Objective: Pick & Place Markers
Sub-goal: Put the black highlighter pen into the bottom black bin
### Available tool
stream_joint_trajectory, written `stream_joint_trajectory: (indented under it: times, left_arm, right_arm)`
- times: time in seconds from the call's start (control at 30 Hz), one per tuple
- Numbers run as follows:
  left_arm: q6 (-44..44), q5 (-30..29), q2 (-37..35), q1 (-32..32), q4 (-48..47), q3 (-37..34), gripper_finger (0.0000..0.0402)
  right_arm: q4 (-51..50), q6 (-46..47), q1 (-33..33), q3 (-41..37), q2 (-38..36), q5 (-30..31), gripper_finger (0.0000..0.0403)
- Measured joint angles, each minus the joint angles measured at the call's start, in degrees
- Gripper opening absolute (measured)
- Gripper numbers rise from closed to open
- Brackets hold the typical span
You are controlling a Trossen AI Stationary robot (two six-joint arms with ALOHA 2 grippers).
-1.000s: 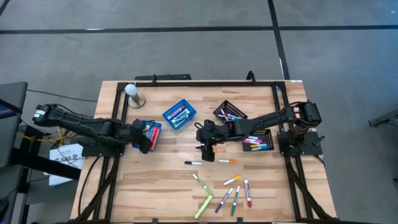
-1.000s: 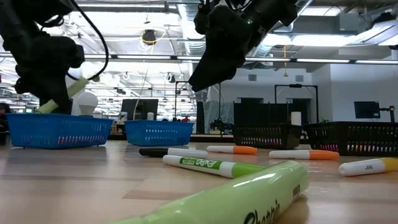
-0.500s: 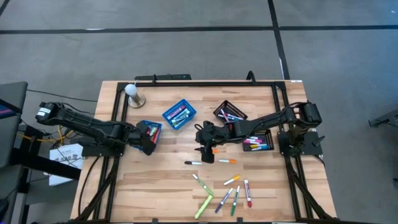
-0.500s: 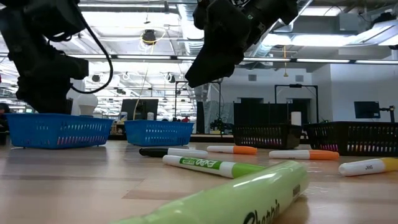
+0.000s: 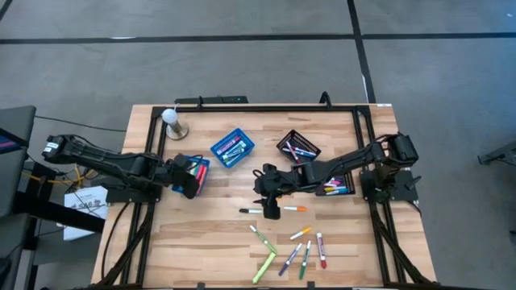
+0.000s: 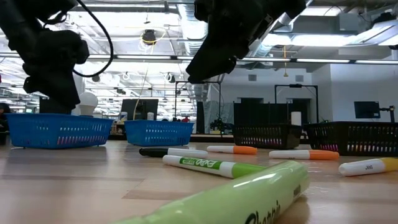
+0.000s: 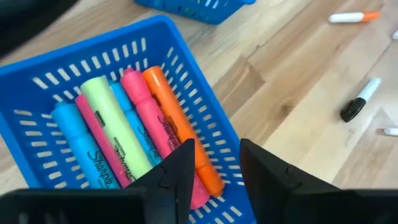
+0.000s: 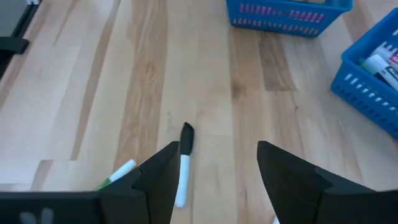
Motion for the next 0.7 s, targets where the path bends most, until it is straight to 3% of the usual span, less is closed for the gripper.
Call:
stream_joint_trajectory:
  times: [0.53, 0.7]
  left_arm:
    - [0.3, -0.1, 9.5, -0.2, 5.9, 0.0, 0.0121]
    - [0.3, -0.1, 9.5, -0.2, 6.2, 0.0, 0.0121]
  right_arm:
    - [0.5, -0.1, 0.1, 0.0, 0.0, 0.0, 0.0205]
    - [0.4, -0.1, 0.4, 0.0, 0.4, 0.1, 0.0205]
